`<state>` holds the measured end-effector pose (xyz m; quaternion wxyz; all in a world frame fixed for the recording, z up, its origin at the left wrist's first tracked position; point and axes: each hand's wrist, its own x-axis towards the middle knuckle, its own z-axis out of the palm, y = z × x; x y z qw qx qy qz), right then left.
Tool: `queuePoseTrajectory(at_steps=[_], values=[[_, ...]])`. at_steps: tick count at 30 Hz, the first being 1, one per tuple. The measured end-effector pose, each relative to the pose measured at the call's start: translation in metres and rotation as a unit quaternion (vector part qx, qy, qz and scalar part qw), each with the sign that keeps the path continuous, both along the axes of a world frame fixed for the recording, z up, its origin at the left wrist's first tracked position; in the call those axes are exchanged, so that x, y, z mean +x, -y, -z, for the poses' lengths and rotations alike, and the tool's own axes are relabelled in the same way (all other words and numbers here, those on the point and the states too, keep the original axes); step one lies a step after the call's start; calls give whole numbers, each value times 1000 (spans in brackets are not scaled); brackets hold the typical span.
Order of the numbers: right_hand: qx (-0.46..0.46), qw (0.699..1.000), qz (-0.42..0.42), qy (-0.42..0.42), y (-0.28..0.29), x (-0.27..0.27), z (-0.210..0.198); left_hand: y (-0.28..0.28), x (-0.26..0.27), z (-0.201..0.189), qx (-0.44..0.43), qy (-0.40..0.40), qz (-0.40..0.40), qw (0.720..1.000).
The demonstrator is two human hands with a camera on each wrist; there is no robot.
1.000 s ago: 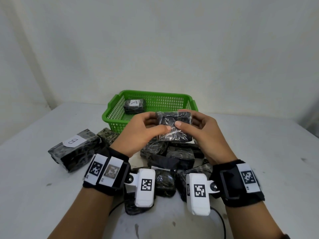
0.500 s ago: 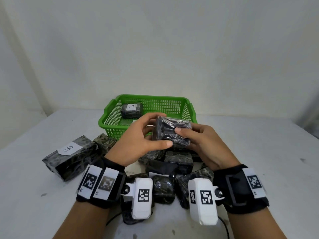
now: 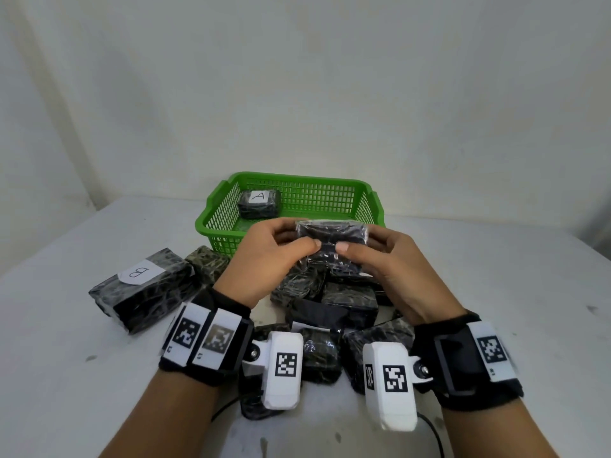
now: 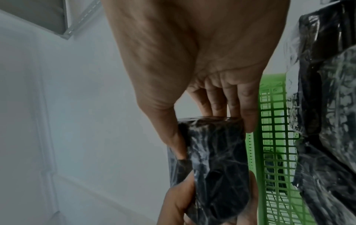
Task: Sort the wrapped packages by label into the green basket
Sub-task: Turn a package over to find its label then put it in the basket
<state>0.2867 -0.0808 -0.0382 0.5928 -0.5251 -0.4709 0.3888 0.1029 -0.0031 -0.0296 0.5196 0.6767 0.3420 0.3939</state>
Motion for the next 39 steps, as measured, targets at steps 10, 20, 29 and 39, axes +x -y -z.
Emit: queuePoseTrajectory(at_steps=[10, 20, 29, 39], values=[[-11, 1000, 7, 4, 1, -4, -1, 1, -2, -2, 11, -1, -2, 1000], [-60, 996, -63, -24, 5, 2, -6, 3, -3, -3, 66, 20, 6, 998], [-28, 994, -29, -105, 6, 7, -6, 2, -1, 2, 21, -18, 80, 996], [7, 998, -12, -56, 4, 3, -2, 6, -2, 0, -17, 15, 65, 998]])
